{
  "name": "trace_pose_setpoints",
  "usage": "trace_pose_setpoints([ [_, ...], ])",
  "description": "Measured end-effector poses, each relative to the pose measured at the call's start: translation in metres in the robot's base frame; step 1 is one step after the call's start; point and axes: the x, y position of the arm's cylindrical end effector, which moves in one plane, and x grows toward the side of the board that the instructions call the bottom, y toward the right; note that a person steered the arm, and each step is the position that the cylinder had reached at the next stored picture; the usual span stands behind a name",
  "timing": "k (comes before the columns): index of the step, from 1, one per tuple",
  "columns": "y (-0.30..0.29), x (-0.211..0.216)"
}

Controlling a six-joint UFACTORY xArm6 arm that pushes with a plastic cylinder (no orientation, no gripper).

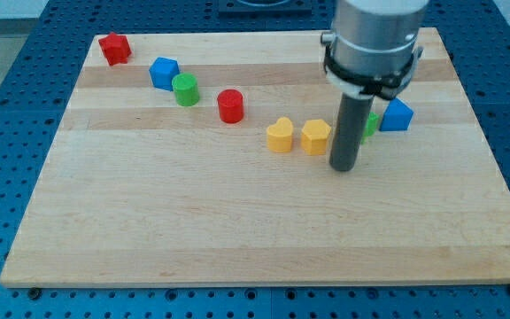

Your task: Move the yellow heart to the top left of the yellow hexagon

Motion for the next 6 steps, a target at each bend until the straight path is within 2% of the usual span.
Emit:
trace_pose_setpoints([
  [1, -0.049, -0.008],
  [2, -0.062, -0.049],
  [3, -0.062, -0.061],
  [4, -0.062, -0.029],
  [6, -0.023, -0.016],
])
